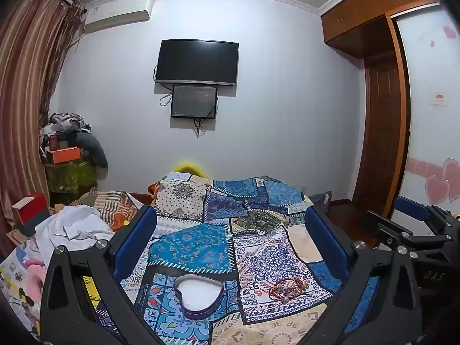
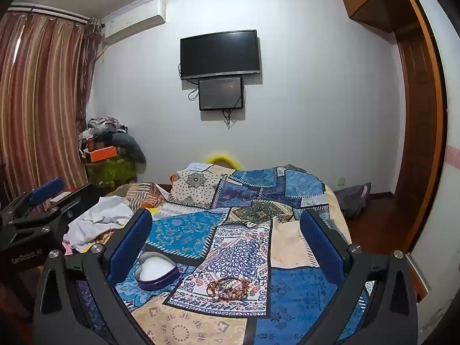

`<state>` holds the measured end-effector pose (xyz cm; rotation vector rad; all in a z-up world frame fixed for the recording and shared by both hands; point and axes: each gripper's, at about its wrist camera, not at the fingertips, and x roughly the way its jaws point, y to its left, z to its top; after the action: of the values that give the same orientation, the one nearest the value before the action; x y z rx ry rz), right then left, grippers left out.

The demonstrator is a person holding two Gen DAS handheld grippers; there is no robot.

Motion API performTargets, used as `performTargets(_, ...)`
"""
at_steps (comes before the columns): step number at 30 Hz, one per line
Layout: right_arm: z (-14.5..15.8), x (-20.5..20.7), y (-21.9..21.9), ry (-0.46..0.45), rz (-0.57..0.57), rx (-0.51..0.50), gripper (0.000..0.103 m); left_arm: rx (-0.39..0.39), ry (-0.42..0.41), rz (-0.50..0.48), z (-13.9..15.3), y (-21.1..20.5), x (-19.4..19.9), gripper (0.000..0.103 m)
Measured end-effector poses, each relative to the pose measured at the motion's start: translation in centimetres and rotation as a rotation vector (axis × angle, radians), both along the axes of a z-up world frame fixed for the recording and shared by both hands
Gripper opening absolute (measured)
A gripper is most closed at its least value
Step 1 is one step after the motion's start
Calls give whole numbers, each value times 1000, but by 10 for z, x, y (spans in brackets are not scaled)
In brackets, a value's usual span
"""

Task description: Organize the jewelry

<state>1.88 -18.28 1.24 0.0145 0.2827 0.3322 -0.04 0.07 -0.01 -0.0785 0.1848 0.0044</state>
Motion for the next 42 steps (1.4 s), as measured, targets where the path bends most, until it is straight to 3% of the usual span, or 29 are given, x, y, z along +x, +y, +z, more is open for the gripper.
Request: performTargets(42,5,-5,1,-8,6,3,102,0,6,13,-1,5,-3,103)
